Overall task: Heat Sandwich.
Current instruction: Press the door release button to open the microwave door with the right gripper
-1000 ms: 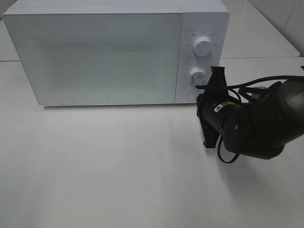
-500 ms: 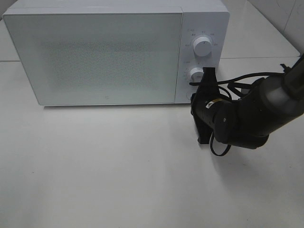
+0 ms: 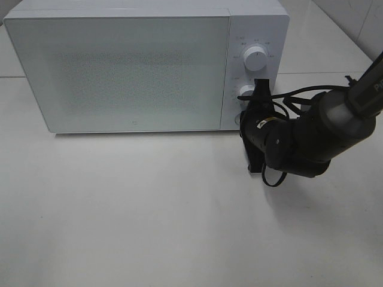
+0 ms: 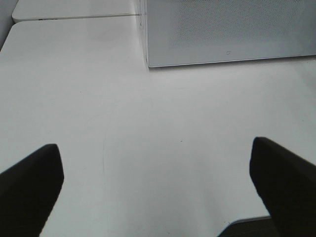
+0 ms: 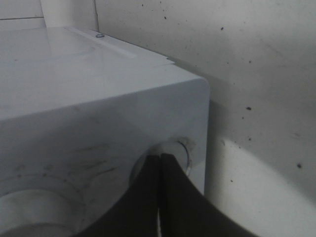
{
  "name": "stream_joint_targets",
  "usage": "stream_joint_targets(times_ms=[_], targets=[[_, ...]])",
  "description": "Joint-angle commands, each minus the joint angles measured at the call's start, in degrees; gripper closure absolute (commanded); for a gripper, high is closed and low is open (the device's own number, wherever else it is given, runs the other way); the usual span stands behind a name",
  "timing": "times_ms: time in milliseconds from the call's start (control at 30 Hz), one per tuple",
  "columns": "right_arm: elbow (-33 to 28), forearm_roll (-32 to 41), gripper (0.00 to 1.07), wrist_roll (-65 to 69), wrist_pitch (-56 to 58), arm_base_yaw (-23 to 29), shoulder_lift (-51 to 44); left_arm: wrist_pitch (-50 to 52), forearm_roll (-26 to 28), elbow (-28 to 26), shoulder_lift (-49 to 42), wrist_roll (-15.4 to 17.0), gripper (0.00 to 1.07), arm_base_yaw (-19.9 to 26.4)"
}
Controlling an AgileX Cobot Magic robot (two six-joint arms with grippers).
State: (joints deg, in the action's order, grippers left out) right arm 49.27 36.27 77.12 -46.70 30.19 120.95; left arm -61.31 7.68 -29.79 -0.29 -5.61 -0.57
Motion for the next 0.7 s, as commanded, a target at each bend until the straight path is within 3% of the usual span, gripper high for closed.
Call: stream_joint_targets(times_ms=[33,300,700], targets=[[1.0,-0.5,1.07,-0.3,-0.8,-0.3,0.4,-0.2,0.5,0.1,-0.9,0.1,0.09,0.3],[1.0,-0.3,1.07,-0.1,-9.2,-0.3,0.5,-0.2,0.5,0.1,-0.9,0.1,0.09,0.3],[4.0,-1.0,1.07,0.3,-12.4,-0.9,1.4,-0.2,0.5,0.1,-0.9,0.1,0.09,0.3]])
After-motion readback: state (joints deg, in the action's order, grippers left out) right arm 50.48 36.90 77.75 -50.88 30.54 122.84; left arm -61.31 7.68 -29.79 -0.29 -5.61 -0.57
